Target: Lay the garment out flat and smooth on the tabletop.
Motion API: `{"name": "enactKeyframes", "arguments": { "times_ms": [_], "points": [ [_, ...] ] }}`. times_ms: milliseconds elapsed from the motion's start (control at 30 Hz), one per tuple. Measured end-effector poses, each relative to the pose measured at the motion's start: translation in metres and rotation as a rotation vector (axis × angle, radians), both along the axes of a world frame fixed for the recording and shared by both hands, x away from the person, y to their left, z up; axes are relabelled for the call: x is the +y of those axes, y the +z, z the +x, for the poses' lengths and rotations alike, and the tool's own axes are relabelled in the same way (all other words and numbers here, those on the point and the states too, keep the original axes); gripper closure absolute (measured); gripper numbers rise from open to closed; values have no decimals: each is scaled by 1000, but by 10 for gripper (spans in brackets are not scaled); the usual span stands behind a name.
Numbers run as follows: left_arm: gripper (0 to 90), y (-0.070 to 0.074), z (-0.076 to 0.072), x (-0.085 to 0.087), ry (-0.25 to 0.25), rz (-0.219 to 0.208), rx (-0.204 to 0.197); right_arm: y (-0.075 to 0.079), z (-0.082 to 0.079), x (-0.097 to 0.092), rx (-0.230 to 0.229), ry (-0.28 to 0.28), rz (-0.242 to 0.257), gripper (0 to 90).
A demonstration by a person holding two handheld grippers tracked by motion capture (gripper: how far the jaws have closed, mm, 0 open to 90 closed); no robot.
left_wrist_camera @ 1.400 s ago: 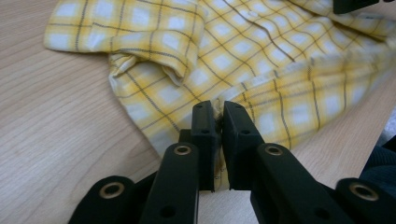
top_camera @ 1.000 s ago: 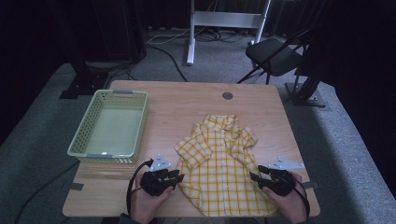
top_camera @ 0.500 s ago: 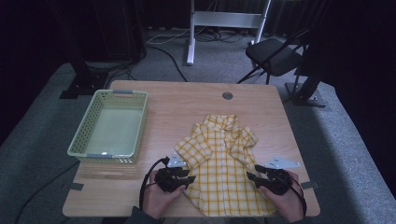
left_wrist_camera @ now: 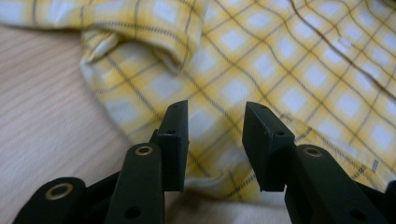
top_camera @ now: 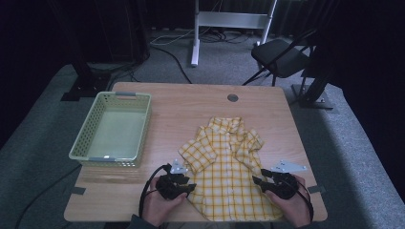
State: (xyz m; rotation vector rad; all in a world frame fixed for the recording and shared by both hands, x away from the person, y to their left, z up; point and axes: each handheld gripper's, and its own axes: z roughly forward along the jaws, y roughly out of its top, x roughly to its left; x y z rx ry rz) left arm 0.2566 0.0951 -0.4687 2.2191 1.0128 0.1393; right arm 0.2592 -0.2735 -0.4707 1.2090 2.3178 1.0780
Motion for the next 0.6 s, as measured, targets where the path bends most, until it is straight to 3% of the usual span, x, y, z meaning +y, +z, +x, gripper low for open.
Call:
{"name": "enactKeyframes", "arguments": {
  "times_ms": [167,267,333,600],
  "points": [
    [609,1,-6,13,21,3,-1,-1,0,-1,7,-3,-5,509],
    [603,1,-7,19,39,26,2,-2,0,-1,8,-4,-7,509],
    [600,0,-8,23,47,11,1,-2,0,-1,7,-4,-10,509],
    [595,1,-8,34,82,23,2,-3,1,-1,11,-5,-10,508]
  ]
}}
